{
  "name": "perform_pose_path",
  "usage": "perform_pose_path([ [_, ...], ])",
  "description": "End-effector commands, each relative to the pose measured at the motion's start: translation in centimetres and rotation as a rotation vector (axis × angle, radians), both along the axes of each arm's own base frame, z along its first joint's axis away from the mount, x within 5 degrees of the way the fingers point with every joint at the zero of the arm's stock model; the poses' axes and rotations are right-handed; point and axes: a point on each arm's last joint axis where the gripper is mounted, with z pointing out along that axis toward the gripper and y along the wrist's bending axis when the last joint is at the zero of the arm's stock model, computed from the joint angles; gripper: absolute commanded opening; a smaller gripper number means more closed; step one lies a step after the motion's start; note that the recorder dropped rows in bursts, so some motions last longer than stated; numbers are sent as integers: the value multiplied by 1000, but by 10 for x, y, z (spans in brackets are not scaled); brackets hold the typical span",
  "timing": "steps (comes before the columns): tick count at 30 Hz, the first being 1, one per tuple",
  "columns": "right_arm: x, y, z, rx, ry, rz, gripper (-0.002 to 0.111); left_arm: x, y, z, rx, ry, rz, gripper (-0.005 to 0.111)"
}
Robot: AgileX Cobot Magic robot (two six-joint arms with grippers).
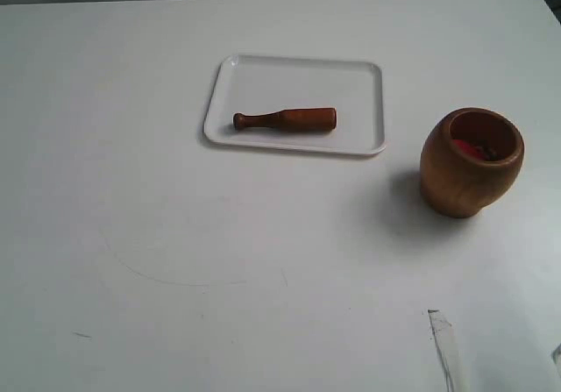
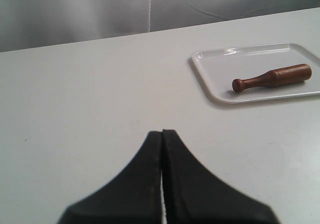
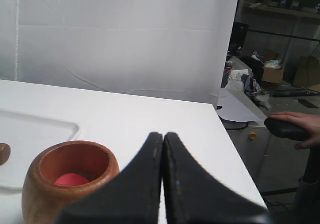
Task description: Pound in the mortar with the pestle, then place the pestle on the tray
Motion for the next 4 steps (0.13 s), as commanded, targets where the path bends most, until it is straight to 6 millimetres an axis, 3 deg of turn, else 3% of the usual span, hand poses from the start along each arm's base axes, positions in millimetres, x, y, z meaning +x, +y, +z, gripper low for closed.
perform_pose_path([
  [1, 0, 0, -1, -6, -2, -6, 0, 0, -1, 0, -15, -4, -6, 0],
  [4, 0, 0, -1, -6, -2, -6, 0, 0, -1, 0, -15, -4, -6, 0],
])
